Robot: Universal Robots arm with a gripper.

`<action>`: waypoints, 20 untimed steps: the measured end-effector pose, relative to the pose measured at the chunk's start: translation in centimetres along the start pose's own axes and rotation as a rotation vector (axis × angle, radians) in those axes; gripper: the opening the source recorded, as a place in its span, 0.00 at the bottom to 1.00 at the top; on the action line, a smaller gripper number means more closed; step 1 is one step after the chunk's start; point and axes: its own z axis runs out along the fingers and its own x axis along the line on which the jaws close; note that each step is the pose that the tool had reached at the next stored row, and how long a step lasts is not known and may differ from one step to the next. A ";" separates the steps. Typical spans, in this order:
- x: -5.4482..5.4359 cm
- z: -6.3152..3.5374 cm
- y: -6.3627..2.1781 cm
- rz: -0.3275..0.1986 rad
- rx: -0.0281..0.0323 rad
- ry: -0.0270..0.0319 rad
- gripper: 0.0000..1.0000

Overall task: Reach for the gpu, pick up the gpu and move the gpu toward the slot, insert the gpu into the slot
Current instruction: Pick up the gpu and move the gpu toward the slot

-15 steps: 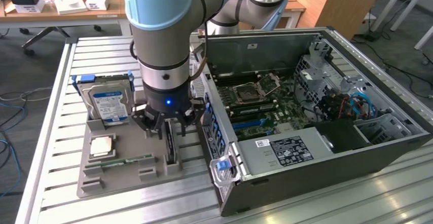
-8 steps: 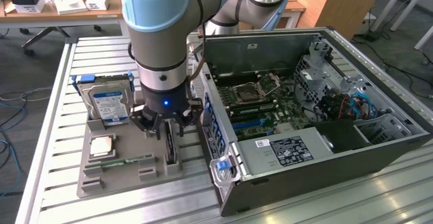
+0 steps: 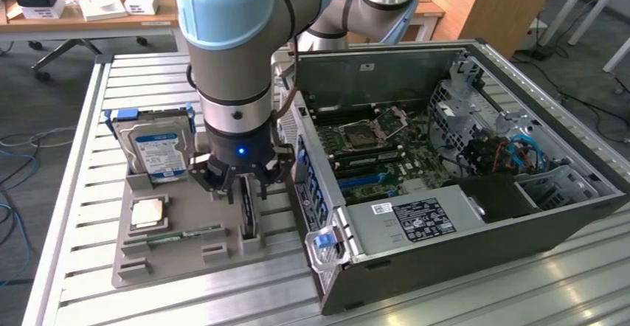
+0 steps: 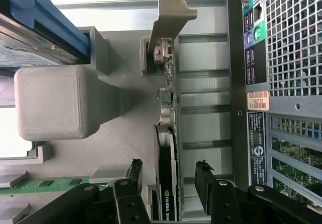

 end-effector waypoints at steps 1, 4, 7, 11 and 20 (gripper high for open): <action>0.0 0.03 0.06 0.000 -0.0004 0.0000 0.55; 0.0 0.05 0.07 0.000 -0.0006 0.0000 0.55; 0.0 0.07 0.30 0.000 -0.0006 0.0000 0.55; 0.0 0.11 0.52 0.000 -0.0006 0.0000 0.55; 0.0 0.11 0.52 0.000 -0.0006 0.0000 0.47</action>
